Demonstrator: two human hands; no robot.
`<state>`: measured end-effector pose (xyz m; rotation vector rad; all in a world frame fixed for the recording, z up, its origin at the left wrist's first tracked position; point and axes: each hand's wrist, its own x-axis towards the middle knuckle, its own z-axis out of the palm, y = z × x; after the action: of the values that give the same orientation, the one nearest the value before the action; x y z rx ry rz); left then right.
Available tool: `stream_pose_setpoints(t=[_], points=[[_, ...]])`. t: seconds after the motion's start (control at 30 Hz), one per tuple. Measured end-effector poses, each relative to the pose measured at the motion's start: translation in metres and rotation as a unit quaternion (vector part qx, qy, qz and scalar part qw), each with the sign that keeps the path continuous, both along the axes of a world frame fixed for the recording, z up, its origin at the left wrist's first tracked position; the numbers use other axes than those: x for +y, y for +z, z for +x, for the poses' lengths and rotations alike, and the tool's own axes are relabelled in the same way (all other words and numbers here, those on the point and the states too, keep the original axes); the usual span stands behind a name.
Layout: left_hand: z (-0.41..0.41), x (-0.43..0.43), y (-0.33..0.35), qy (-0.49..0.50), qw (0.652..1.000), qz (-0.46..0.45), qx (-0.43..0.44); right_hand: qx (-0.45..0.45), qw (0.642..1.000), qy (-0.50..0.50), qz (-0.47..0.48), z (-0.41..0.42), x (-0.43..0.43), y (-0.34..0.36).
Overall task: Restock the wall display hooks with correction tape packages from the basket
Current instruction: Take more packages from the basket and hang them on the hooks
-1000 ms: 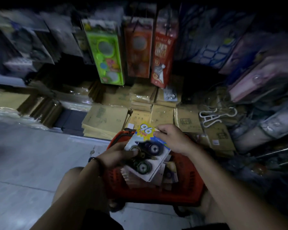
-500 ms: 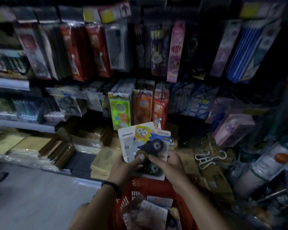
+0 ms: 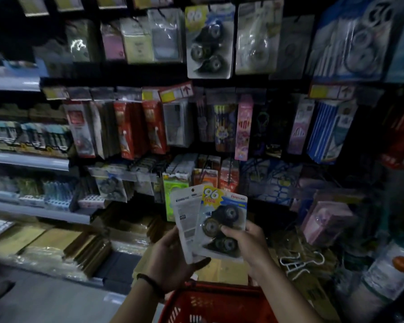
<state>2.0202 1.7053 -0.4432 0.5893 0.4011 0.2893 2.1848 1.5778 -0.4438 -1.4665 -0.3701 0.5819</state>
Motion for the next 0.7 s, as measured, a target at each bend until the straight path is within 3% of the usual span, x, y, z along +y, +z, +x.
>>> stream_pose_setpoints(t=[0.17,0.33,0.43,0.57,0.7], points=[[0.004,0.010,0.023,-0.040,0.993,0.073,-0.084,-0.033,0.998,0.047,0.017,0.009,0.002,0.036],[0.015,0.014,0.051,-0.109,0.965,0.171,-0.166,-0.040,0.992,0.106,0.053,0.019,0.002,0.072],[0.025,0.028,0.065,-0.070,0.965,0.235,-0.088,-0.017,0.991,0.110,0.076,0.025,0.003,0.088],[0.039,0.036,0.082,0.062,0.931,0.354,0.068,-0.053,0.992,0.058,0.097,0.028,0.002,0.109],[0.042,0.044,0.097,0.212,0.904,0.364,0.075,-0.130,0.983,-0.050,0.120,0.039,0.004,0.121]])
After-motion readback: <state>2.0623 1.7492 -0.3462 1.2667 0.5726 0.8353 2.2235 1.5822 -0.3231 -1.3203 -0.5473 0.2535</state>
